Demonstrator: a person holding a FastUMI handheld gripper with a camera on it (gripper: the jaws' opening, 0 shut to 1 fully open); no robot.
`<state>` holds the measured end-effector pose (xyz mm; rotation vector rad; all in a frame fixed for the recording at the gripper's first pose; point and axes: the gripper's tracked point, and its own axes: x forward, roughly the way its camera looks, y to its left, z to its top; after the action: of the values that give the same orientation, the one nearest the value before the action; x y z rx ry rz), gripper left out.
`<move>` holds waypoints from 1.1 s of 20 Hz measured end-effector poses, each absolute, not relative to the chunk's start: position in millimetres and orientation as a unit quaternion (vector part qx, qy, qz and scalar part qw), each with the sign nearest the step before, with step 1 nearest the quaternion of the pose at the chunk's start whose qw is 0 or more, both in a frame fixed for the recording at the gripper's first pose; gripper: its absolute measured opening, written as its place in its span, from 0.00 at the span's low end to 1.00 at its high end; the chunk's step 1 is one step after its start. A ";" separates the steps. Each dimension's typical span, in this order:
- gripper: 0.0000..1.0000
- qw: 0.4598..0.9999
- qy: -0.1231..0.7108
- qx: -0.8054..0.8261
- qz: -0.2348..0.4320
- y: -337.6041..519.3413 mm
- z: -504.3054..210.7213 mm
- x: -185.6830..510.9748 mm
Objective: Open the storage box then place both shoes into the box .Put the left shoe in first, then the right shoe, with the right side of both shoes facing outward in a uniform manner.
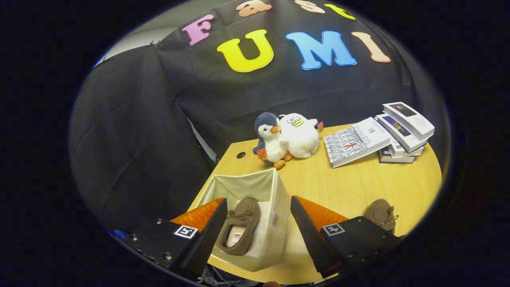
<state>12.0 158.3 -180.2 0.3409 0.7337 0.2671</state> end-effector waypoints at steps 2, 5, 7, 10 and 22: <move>0.98 0.915 0.354 0.156 0.117 134.1 -178.9 7.6; 0.98 0.924 0.342 0.142 0.092 96.9 -179.7 7.2; 0.98 0.927 0.341 0.132 0.079 71.5 -181.4 3.1; 0.98 0.931 0.342 0.111 0.059 34.7 -186.0 -4.3; 0.98 0.919 0.392 0.044 0.024 -59.8 -252.6 -46.3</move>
<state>-46.3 -59.8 -252.6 0.0907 0.8060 0.0502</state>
